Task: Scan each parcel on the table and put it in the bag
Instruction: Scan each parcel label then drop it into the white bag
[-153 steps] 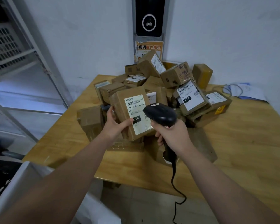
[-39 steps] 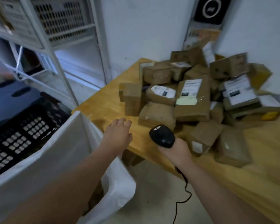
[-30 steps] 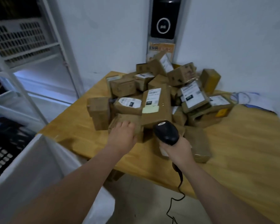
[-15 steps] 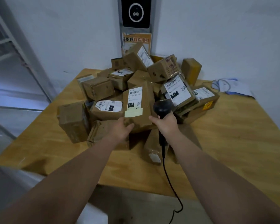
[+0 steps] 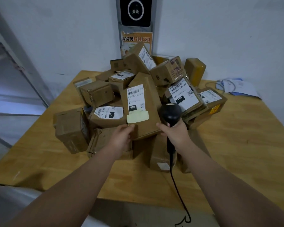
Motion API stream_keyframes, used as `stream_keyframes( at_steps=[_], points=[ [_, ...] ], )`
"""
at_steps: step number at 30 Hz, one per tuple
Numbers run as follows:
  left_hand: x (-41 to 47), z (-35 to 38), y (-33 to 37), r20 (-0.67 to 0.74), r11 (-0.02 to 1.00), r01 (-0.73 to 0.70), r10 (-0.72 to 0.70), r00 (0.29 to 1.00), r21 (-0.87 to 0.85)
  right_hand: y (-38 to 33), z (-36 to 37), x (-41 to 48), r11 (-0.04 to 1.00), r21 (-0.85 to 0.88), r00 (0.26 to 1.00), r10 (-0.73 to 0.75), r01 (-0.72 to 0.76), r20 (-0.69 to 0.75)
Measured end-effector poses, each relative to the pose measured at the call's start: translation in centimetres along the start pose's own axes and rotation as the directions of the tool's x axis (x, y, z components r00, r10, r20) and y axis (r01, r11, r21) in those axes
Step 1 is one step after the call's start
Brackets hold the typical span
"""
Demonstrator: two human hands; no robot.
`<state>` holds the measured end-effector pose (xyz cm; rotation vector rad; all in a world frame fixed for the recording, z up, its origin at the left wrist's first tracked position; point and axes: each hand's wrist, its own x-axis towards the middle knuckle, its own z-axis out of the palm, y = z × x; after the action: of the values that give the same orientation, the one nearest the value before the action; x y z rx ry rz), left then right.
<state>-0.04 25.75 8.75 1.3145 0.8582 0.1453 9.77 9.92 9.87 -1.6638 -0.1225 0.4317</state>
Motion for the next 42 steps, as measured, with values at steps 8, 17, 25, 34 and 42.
stream_keyframes(
  at_steps=[8, 17, 25, 34, 42],
  points=[
    [-1.5, -0.4, 2.1, 0.180, 0.977, -0.008, 0.047, 0.983, -0.215, -0.1, -5.0, -3.1, 0.995, 0.093, 0.992, -0.033, 0.022, 0.118],
    [-6.2, -1.8, 0.3, 0.075, 0.981, -0.120, 0.132, 0.988, -0.149, 0.5, -6.1, -6.6, 0.987, 0.159, 0.996, 0.010, -0.024, 0.088],
    [-8.4, -3.7, -1.6, -0.131, 0.968, -0.243, 0.233, 0.964, -0.068, -2.5, -2.9, -10.6, 0.935, -0.225, 0.953, -0.232, 0.273, 0.193],
    [-8.0, -4.9, -3.2, -0.144, 0.976, -0.218, 0.213, 0.966, -0.023, -2.8, -0.1, -13.4, 0.953, -0.058, 0.929, -0.276, 0.299, 0.246],
    [-7.4, -5.8, -3.0, -0.122, 0.978, -0.205, 0.198, 0.973, -0.044, -3.5, 0.9, -14.2, 0.969, -0.208, 0.982, -0.105, 0.137, 0.159]
  ],
)
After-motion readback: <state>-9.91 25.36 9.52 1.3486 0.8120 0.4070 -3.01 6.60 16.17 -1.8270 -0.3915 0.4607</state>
